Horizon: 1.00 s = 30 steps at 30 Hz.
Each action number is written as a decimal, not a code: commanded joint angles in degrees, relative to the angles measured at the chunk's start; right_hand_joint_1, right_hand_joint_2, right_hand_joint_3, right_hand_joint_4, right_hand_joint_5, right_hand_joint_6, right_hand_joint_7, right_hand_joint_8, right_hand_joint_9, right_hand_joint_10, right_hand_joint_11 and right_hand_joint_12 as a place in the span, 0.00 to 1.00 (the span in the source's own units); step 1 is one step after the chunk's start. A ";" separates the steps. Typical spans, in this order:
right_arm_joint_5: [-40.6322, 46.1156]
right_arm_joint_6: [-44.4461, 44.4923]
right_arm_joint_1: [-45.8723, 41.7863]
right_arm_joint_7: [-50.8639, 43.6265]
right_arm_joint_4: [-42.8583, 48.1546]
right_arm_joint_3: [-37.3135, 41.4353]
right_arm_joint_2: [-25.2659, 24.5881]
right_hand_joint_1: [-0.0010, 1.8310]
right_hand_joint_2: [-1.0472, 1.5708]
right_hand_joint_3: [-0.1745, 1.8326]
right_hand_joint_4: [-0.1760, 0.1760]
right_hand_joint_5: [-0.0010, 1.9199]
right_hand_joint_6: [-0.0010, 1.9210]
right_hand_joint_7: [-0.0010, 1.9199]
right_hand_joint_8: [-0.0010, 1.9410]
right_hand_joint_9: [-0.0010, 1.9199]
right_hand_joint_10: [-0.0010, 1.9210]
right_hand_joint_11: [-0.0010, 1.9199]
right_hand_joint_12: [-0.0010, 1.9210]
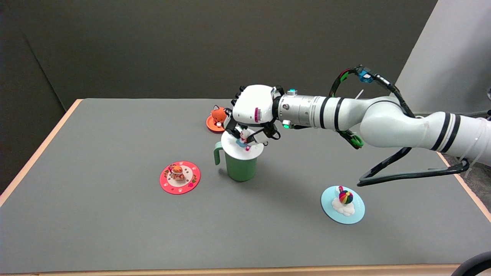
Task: Place the white cup lid onto the cup.
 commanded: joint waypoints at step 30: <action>-10.67 1.55 -5.90 -0.56 5.55 17.30 3.52 0.47 0.66 0.60 1.00 0.35 0.12 0.37 0.09 0.42 0.12 0.36 0.45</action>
